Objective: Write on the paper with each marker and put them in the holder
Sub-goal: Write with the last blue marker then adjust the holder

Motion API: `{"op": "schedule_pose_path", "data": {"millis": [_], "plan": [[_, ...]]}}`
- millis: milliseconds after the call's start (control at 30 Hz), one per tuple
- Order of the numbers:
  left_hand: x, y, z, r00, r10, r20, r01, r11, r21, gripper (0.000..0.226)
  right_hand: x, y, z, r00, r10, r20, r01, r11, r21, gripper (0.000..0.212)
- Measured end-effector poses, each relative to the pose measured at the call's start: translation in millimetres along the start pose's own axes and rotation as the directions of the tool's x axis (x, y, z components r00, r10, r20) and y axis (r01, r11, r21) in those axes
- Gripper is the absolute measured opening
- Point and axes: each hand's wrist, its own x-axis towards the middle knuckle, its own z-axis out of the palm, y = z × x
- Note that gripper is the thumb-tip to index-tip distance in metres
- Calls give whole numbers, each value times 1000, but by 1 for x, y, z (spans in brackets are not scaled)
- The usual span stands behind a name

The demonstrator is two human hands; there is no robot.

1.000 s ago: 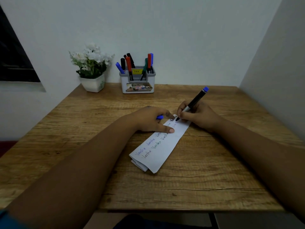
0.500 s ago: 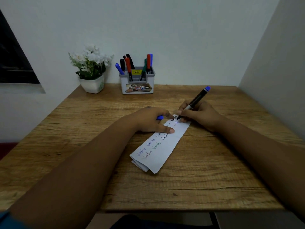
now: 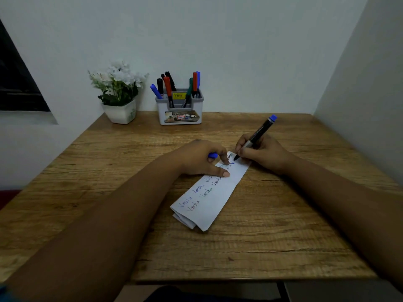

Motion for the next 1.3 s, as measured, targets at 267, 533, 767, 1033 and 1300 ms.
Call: {"op": "schedule_pose_path", "data": {"millis": [267, 533, 767, 1033, 1300], "plan": [[1, 0, -1, 1000, -9, 25, 9, 1000, 3, 32, 0, -3, 0, 1000, 8, 14, -7, 997, -75, 8], [2, 0, -1, 999, -23, 29, 23, 1000, -5, 26, 0, -3, -1, 1000, 22, 12, -21, 997, -81, 8], [2, -3, 0, 999, -12, 32, 12, 1000, 13, 34, 1, -3, 0, 996, 35, -78, -21, 983, 181, 11], [2, -2, 0, 999, -17, 51, 14, 998, 55, 50, 1, -3, -4, 1000, 29, -4, -29, 999, -34, 12], [2, -2, 0, 998, -19, 60, 15, 997, 72, 52, 1, -3, -2, 999, 18, 29, -16, 998, -56, 10]]}}
